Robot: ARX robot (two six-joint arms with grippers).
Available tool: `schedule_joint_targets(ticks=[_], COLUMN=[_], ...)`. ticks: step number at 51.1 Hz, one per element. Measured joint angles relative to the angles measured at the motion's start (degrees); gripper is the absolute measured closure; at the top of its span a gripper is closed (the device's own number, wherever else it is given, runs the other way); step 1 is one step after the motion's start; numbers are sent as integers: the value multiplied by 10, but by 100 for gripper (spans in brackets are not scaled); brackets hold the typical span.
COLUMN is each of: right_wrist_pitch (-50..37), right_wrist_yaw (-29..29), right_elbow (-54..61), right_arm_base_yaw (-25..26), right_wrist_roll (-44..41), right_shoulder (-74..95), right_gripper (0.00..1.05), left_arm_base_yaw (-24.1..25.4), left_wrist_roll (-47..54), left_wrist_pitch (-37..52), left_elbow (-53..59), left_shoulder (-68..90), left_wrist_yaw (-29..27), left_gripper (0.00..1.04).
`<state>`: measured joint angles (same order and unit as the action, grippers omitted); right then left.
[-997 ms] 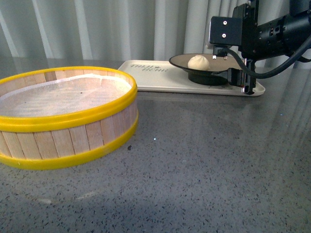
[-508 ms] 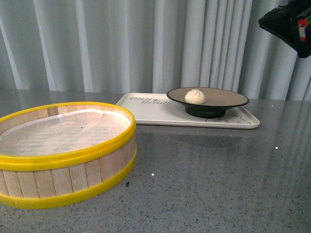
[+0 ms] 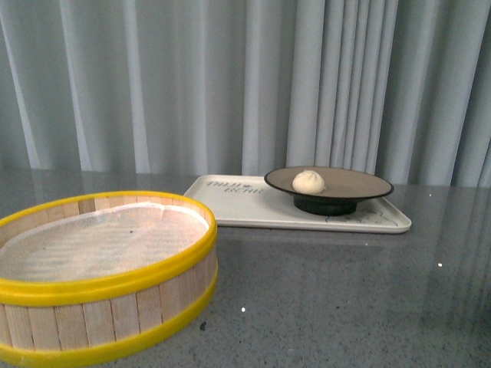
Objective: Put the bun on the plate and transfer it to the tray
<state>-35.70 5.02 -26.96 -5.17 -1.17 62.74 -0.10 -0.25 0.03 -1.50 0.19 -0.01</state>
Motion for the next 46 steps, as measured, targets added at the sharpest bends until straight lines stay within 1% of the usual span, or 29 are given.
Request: schedule_joint_targets(ticks=[5,8,11,17,29,46], right_wrist_pitch=[-16,-21,-23,-23,-12,61], right_wrist_yaw=[-10,-13,-43,-47,-48,-49], right_elbow=[57,83,104,136,182,236], right_arm_base_yaw=[7,15,37,49,50,50], right_wrist_roll=[1,3,4,4,5,5], right_shoulder=[-37,-57,-75,-107,-166,-294], right_gripper=[104,103,103,103,103,103], left_arm_base_yaw=[0,0,0,0,0,0], left_wrist_roll=[0,0,0,0,0,0], left_wrist_pitch=[0,0,0,0,0,0], left_elbow=[0,0,0,0,0,0], left_shoulder=[0,0,0,0,0,0], left_wrist_yaw=[0,0,0,0,0,0], left_gripper=[7,7,7,7,7,7])
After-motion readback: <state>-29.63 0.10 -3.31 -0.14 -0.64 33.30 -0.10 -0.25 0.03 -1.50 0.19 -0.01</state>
